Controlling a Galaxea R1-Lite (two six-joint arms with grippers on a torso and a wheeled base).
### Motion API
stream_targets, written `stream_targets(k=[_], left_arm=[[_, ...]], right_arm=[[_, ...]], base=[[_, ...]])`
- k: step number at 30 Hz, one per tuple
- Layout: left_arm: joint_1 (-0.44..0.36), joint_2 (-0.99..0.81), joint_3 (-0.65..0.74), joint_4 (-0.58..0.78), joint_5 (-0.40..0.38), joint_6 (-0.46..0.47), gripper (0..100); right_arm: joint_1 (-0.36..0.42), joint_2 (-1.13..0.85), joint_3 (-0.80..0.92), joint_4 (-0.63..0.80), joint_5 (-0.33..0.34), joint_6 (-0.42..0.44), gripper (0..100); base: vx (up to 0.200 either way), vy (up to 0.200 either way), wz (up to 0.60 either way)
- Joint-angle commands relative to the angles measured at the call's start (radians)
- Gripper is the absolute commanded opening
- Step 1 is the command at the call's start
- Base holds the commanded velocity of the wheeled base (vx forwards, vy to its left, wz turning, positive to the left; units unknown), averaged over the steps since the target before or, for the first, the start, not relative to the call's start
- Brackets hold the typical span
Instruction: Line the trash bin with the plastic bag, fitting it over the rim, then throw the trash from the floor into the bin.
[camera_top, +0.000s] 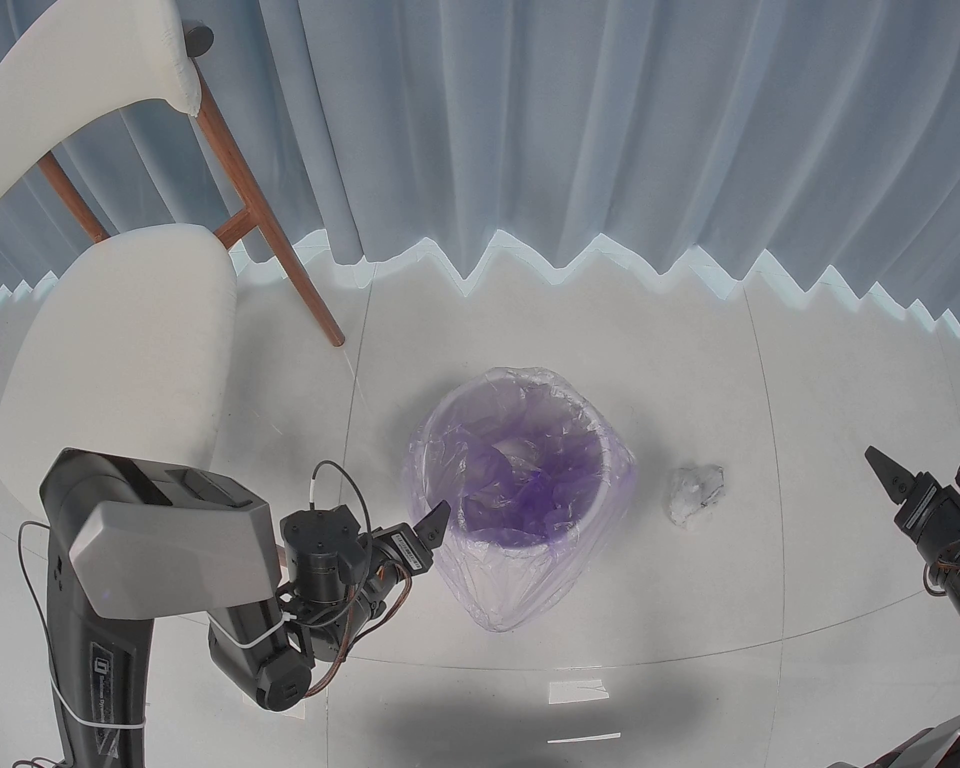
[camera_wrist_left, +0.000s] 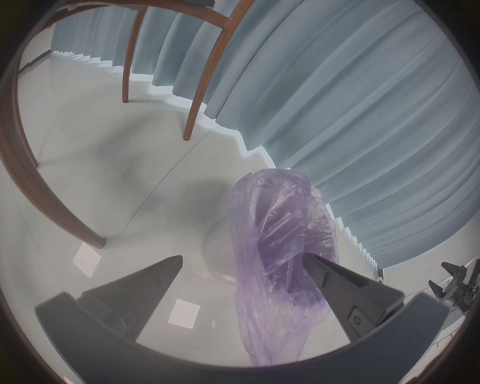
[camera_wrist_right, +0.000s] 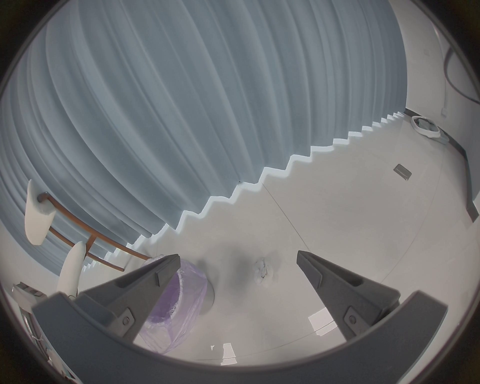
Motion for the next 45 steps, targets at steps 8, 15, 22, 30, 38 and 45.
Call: stream_targets(k=[8,15,22,30,38,45], left_arm=[[0.027,0.030,-0.016,-0.004,0.011,0.001,0],[0.029,0.018,0.047,-0.005,0.028,0.000,0],[0.033,0.141,-0.034,-0.004,0.077,0.006,0],[0.065,0.221,-0.135,-0.005,0.089,0.086,0],[0.050,-0.011,0.222,-0.007,0.092,0.027,0],[-0.004,-0.234,0.362,-0.007,0.065,-0.054,100]], right_arm=[[0.000,-0.019,0.008,0.002,0.001,-0.016,100],[0.000,-0.024,0.031,0.002,0.001,-0.022,100],[0.000,-0.035,0.034,0.002,0.001,-0.050,100],[0.002,-0.065,0.032,0.002,0.004,-0.071,100],[0.002,-0.067,0.037,0.016,0.007,-0.071,100],[0.003,-0.087,0.057,0.059,0.007,-0.071,100]], base=[[0.000,0.000,0.00],[0.000,0.000,0.00],[0.000,0.000,0.00],[0.000,0.000,0.00],[0.000,0.000,0.00],[0.000,0.000,0.00]])
